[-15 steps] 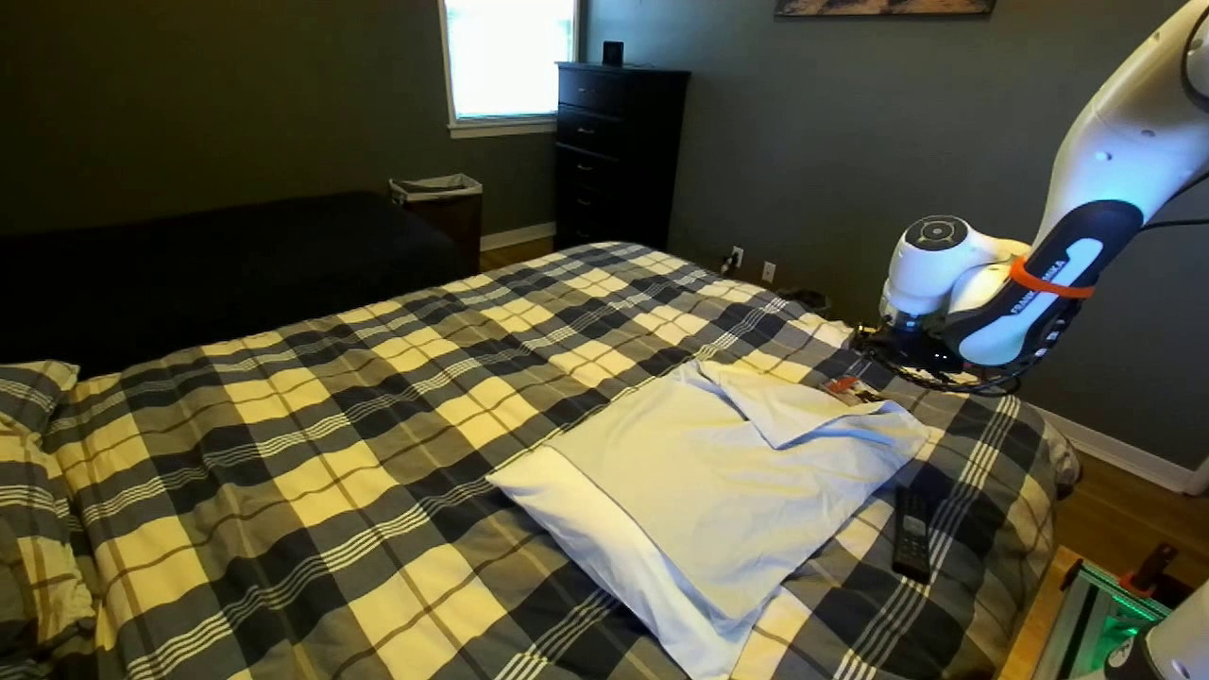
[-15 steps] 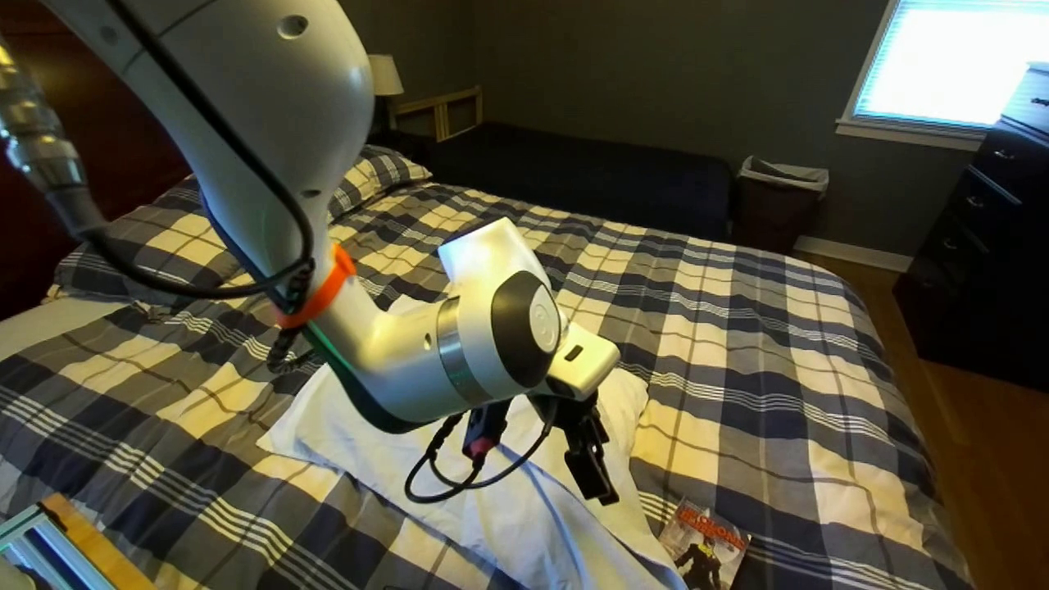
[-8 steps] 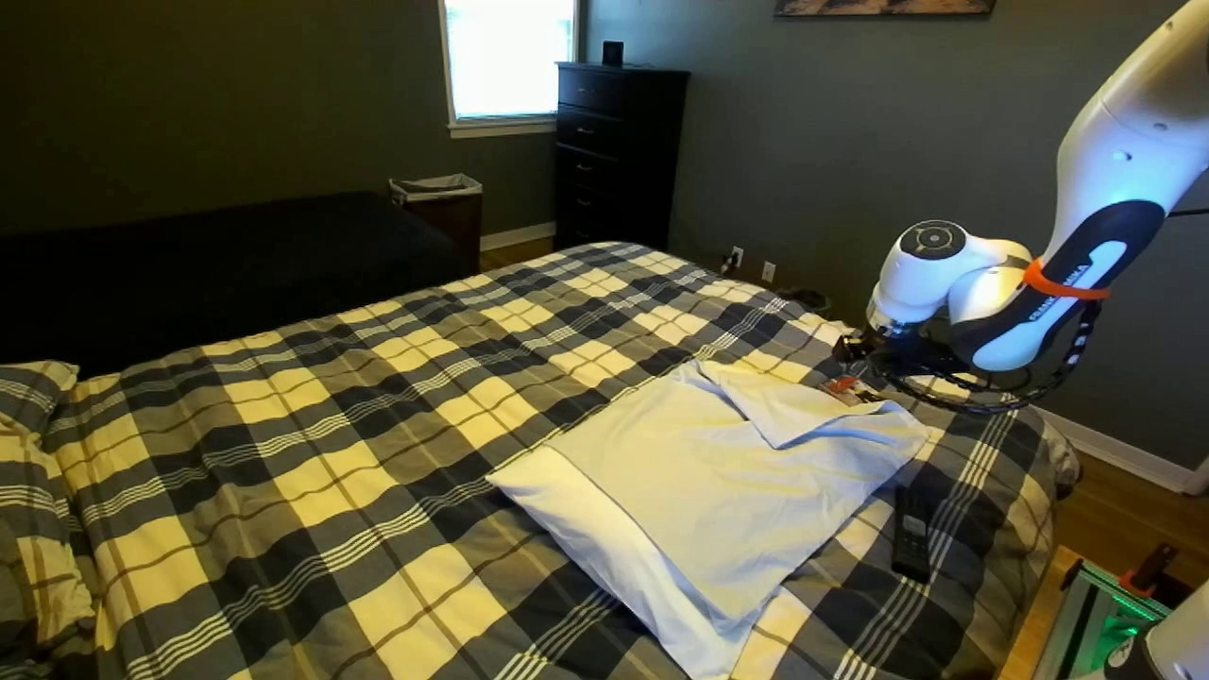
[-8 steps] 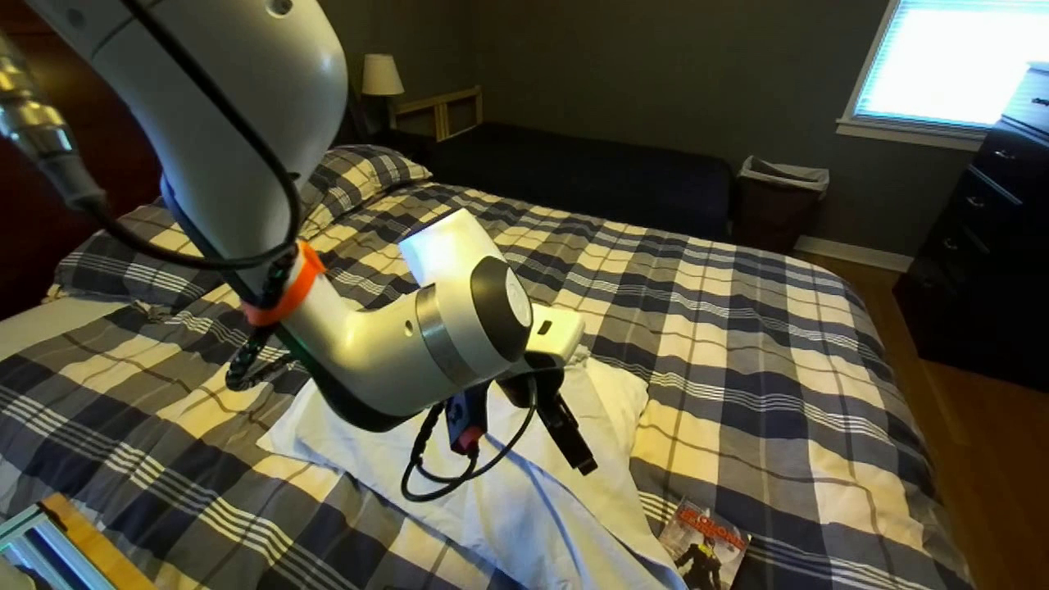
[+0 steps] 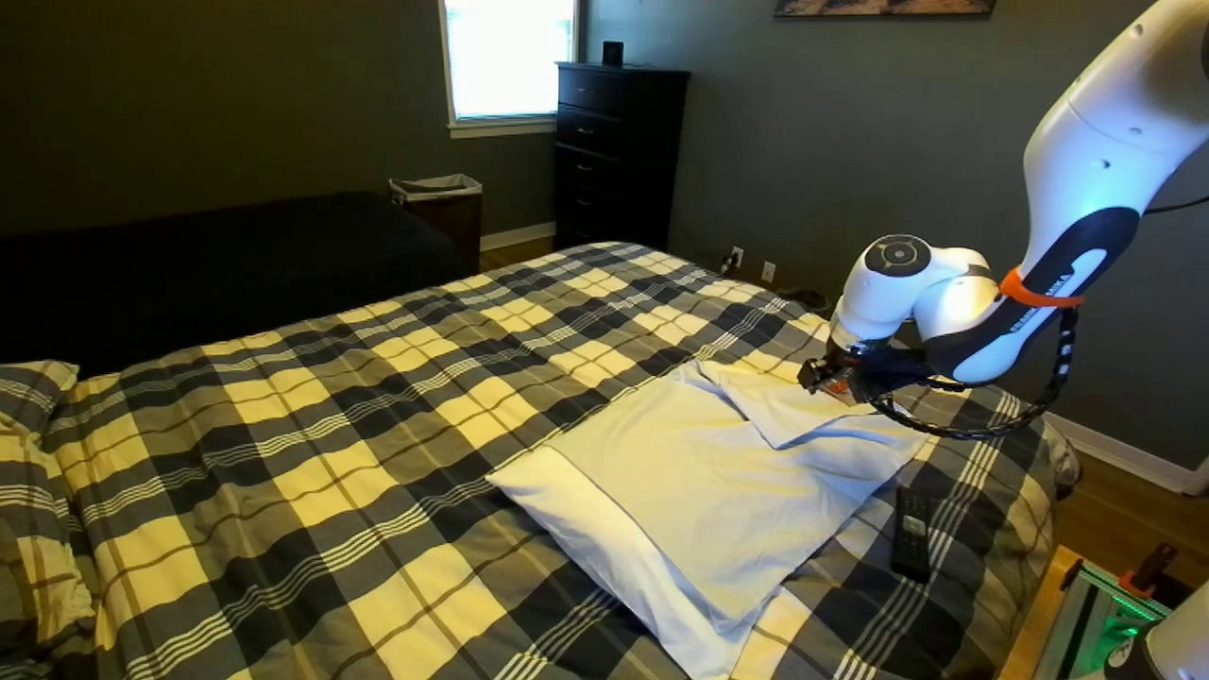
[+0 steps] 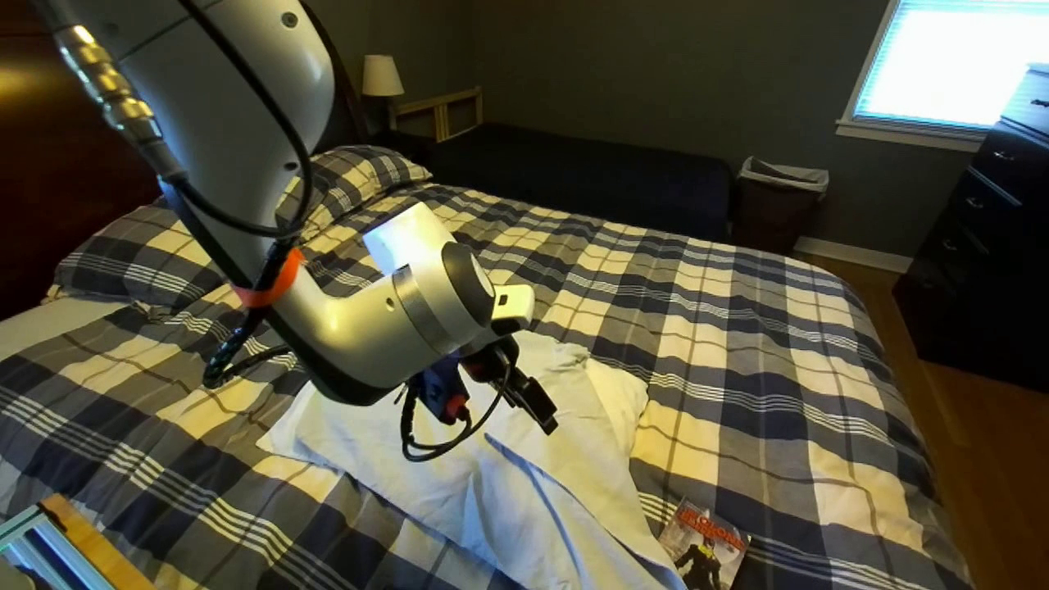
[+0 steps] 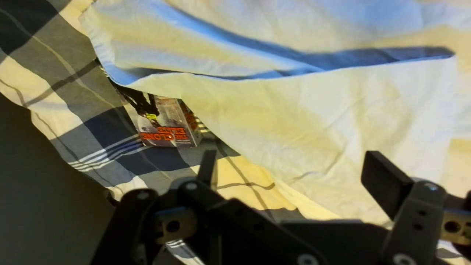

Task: Partially unfold the sheet

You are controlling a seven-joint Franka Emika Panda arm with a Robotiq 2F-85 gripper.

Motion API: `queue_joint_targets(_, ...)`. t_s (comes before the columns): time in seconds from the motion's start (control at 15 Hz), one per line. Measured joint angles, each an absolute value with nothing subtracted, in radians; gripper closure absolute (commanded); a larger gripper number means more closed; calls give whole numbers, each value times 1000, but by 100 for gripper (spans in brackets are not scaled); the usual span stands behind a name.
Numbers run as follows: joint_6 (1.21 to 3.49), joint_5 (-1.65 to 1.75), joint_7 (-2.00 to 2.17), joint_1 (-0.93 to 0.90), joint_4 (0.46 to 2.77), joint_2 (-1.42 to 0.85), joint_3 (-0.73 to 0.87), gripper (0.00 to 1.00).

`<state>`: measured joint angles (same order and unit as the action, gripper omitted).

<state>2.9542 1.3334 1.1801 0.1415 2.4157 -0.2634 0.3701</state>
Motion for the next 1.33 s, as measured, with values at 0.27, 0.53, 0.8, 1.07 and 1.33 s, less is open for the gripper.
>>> queue_joint_targets(0.27,2917,1333,1150,110,2411,-288,338,0)
queue_joint_targets(0.53,2863,1329,1149,88,2390,-330,315,0)
queue_joint_targets(0.8,2863,1327,1149,84,2365,-373,295,0)
queue_joint_targets(1.07,2862,1326,1149,80,2331,-423,280,0)
queue_joint_targets(1.33,2862,1318,1149,79,2301,-463,264,0)
